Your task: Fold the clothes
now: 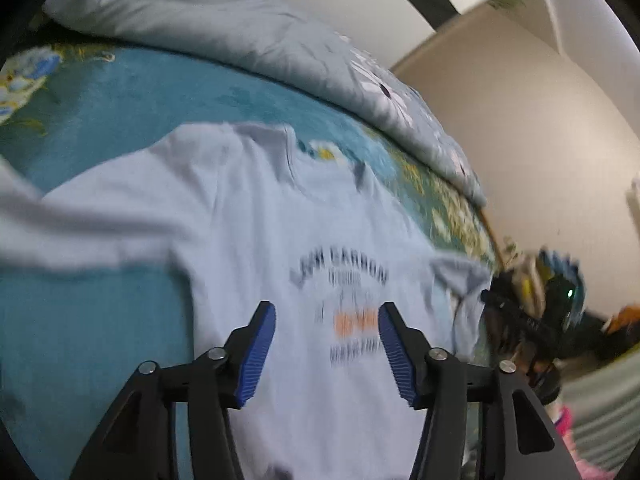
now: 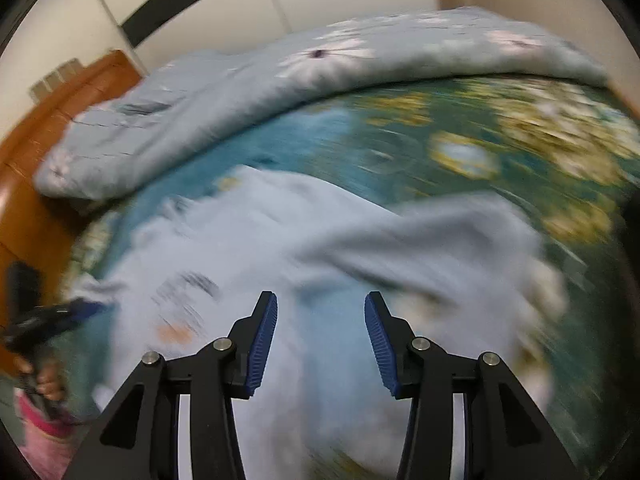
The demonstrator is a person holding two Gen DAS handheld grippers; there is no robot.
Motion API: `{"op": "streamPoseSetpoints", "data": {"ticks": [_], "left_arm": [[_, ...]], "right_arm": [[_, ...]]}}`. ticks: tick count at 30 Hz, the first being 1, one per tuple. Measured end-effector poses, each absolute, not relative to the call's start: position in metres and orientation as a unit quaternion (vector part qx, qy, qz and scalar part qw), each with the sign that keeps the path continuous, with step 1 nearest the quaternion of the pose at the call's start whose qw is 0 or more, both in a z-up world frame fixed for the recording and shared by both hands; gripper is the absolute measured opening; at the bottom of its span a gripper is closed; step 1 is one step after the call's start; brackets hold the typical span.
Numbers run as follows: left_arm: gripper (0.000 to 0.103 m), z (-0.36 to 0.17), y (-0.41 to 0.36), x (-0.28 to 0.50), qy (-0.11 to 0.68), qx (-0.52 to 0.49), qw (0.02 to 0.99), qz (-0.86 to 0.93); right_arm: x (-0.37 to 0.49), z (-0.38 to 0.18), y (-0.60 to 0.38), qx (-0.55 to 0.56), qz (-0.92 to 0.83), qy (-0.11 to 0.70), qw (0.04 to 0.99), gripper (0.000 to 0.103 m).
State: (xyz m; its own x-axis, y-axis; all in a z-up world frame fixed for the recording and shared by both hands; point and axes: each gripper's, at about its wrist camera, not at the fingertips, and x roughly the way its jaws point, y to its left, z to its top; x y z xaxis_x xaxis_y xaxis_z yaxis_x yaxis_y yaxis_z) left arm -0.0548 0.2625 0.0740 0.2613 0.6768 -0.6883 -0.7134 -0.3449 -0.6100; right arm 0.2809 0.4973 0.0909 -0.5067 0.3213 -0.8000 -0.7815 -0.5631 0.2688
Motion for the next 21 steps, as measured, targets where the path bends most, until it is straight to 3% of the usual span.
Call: {"op": "streamPoseSetpoints", "data": {"ticks": [4,9,17,19,20,21], "left_arm": [[0.059,0.058,0.228,-0.008,0.073,-0.55,0.574,0.602],[0.059,0.049,0.18,0.027,0.111,-0.559,0.57,0.592],[0.059,0.086,0.138,0.002,0.052,-0.537,0.549,0.638],[0.059,0.088,0.135,-0.002,0.04,-0.538,0.542,0.645],[0.059,0.089,0.131,-0.003,0.039,-0.537,0.539,0.648],[0.059,0.089,0.13,-0.004,0.037,-0.538,0.536,0.65]], "right_arm": [[0.352,0.074,0.482,-0.348,0.768,0.343,0.414,0.047],[0.415,0.047,0.475,-0.286,0.722,0.462,0.428,0.047],[0.398,0.027,0.46,-0.231,0.718,0.539,0.374,0.047],[0.397,0.027,0.458,-0.214,0.714,0.54,0.392,0.034],[0.398,0.027,0.458,-0.206,0.711,0.543,0.396,0.003],[0.4,0.029,0.461,-0.21,0.709,0.542,0.399,0.004]]}}
